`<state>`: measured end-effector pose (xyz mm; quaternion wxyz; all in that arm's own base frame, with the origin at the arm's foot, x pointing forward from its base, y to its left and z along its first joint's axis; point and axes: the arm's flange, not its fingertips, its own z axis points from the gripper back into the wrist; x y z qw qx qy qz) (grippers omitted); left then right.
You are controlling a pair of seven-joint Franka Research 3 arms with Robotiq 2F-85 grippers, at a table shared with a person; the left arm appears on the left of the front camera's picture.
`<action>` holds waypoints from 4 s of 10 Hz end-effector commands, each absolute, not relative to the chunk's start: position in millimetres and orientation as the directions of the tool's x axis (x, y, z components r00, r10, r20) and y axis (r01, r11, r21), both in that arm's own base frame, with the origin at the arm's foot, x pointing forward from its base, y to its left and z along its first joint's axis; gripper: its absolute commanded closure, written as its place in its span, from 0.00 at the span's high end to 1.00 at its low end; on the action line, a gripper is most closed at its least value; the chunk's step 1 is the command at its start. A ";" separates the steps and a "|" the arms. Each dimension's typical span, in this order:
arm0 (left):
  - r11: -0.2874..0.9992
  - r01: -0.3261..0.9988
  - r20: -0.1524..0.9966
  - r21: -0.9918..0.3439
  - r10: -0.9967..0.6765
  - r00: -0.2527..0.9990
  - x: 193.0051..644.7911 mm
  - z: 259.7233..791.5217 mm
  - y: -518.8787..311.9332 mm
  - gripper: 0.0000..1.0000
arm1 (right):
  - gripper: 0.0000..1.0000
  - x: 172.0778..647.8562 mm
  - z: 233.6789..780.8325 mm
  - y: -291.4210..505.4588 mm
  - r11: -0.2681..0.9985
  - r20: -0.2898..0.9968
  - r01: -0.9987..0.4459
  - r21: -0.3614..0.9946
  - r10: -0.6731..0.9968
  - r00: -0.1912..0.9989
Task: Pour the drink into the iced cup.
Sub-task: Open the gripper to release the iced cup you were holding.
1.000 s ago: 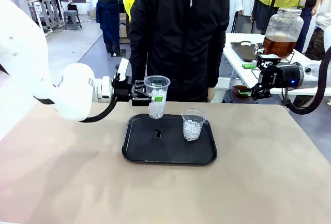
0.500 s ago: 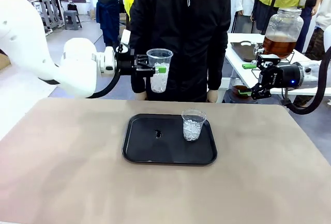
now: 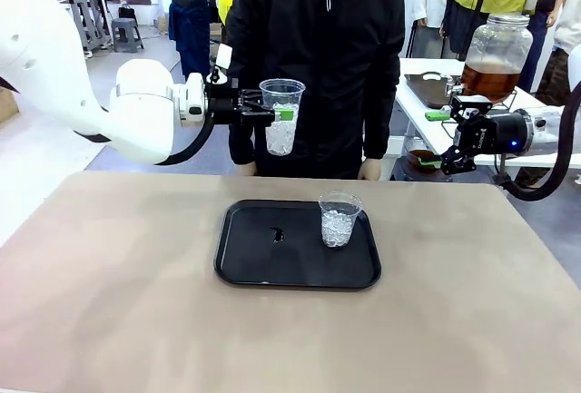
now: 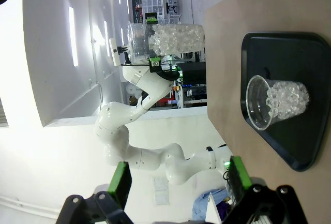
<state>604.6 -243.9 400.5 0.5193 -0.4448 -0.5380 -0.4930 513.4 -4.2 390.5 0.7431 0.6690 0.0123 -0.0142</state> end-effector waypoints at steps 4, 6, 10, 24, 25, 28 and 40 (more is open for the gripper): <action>0.119 0.990 0.996 0.081 -0.030 -0.078 601.4 405.2 -242.9 0.78 | 1.00 512.8 391.7 -4.2 0.105 -0.035 0.036 0.994 -0.008 0.999; 0.119 0.990 0.996 0.081 -0.030 -0.078 601.4 405.2 -242.9 0.78 | 1.00 512.8 391.7 -4.2 0.105 -0.035 0.036 0.994 -0.008 0.999; 0.119 0.990 0.996 0.081 -0.030 -0.078 601.4 405.2 -242.9 0.78 | 1.00 512.8 391.7 -4.2 0.105 -0.035 0.036 0.994 -0.008 0.999; 0.119 0.990 0.996 0.081 -0.030 -0.078 601.4 405.2 -242.9 0.78 | 1.00 512.8 391.7 -4.2 0.105 -0.035 0.036 0.994 -0.008 0.999; 0.119 0.990 0.996 0.081 -0.030 -0.078 601.4 405.2 -242.9 0.78 | 1.00 512.8 391.7 -4.2 0.105 -0.035 0.036 0.994 -0.008 0.999; 0.119 0.990 0.996 0.081 -0.030 -0.078 601.4 405.2 -242.9 0.78 | 1.00 512.8 391.7 -4.2 0.105 -0.035 0.036 0.994 -0.008 0.999; 0.100 0.995 0.998 0.007 -0.055 -0.001 552.5 330.1 -117.7 1.00 | 1.00 512.8 391.7 -4.2 0.105 -0.035 0.036 0.994 -0.008 0.999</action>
